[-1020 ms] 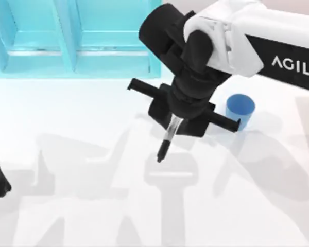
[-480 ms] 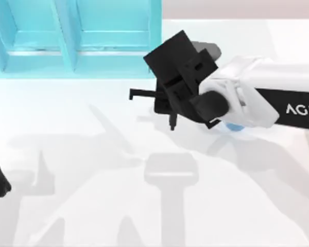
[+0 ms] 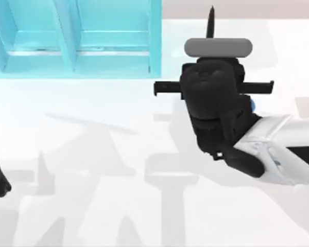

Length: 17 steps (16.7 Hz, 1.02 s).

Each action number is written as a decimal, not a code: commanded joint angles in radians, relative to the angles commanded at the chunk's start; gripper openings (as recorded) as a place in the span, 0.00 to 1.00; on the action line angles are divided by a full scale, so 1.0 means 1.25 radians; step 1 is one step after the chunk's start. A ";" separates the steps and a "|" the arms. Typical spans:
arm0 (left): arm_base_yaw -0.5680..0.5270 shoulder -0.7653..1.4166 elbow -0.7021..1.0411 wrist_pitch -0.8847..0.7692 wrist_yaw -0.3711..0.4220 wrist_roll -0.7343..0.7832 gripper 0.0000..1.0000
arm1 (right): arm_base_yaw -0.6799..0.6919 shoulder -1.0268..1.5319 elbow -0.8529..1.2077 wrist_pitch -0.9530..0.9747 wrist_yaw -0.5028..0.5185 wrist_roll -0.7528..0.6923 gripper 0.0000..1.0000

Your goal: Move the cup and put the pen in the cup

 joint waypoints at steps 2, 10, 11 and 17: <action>0.000 0.000 0.000 0.000 0.000 0.000 1.00 | 0.005 -0.026 -0.064 0.138 0.068 -0.073 0.00; 0.000 0.000 0.000 0.000 0.000 0.000 1.00 | 0.018 -0.085 -0.203 0.442 0.217 -0.235 0.00; 0.000 0.000 0.000 0.000 0.000 0.000 1.00 | 0.018 -0.086 -0.204 0.445 0.218 -0.236 0.00; 0.000 0.000 0.000 0.000 0.000 0.000 1.00 | 0.002 -0.069 -0.194 0.450 0.205 -0.233 0.00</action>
